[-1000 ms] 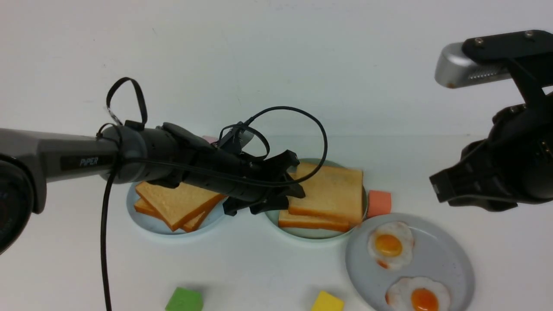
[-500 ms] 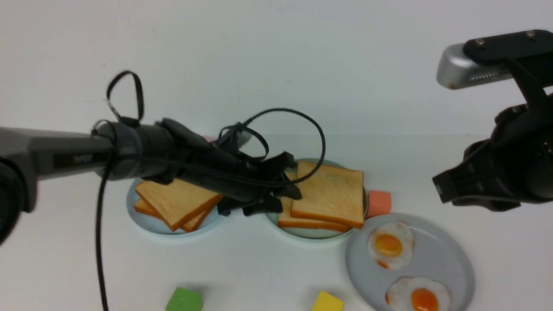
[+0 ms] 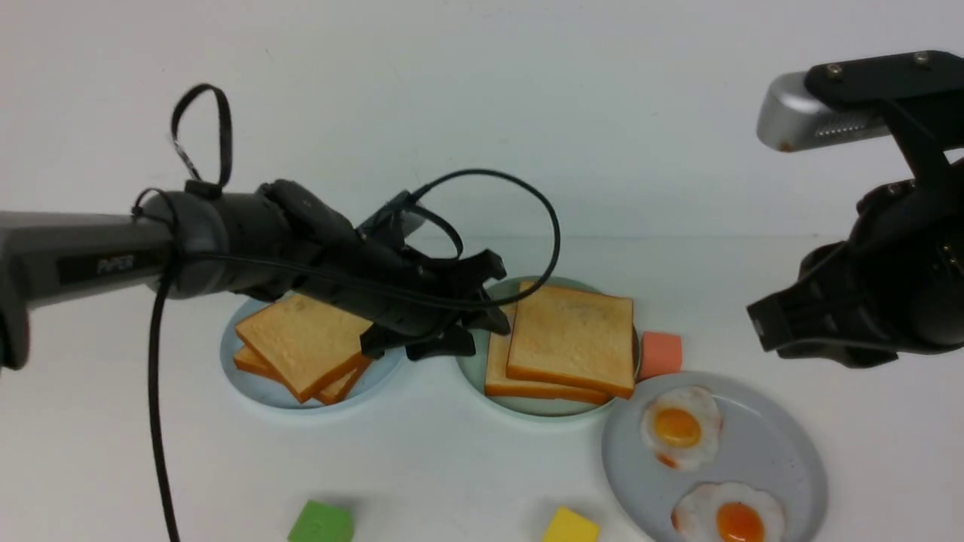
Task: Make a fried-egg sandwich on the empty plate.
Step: Use the left arm to place a slice of bread on the fried egg in the middle
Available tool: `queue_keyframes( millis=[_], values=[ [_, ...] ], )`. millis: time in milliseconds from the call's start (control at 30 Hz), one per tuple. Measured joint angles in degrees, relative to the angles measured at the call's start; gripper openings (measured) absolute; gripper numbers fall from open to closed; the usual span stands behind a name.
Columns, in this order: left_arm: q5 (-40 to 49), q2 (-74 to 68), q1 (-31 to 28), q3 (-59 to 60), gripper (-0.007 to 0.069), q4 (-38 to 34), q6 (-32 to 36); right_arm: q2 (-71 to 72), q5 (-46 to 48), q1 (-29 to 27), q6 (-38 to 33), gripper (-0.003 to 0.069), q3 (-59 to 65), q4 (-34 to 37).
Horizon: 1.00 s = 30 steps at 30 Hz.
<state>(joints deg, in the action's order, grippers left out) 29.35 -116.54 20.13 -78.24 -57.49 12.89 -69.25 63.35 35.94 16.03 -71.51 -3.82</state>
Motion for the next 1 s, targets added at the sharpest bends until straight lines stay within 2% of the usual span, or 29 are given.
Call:
queue_keyframes(
  millis=[133, 400, 900, 1000],
  values=[
    [0.0, -1.7, 0.0, -0.9, 0.0354, -1.8, 1.4, 0.0, 0.6, 0.0, -1.0, 0.0137, 0.0, 0.0],
    [0.1, -2.2, 0.0, -1.5, 0.0354, -7.6, 8.5, 0.0, 0.7, 0.0, -1.1, 0.0146, 0.0, 0.0],
    [2.8, -5.0, 0.0, -1.6, 0.0351, -12.4, 11.8, 0.0, 0.8, 0.0, -1.1, 0.0158, 0.0, 0.0],
    [2.8, -5.0, 0.0, -1.6, 0.0328, -12.5, 12.0, 0.0, 0.8, 0.0, -1.1, 0.0159, 0.0, 0.0]
  ],
)
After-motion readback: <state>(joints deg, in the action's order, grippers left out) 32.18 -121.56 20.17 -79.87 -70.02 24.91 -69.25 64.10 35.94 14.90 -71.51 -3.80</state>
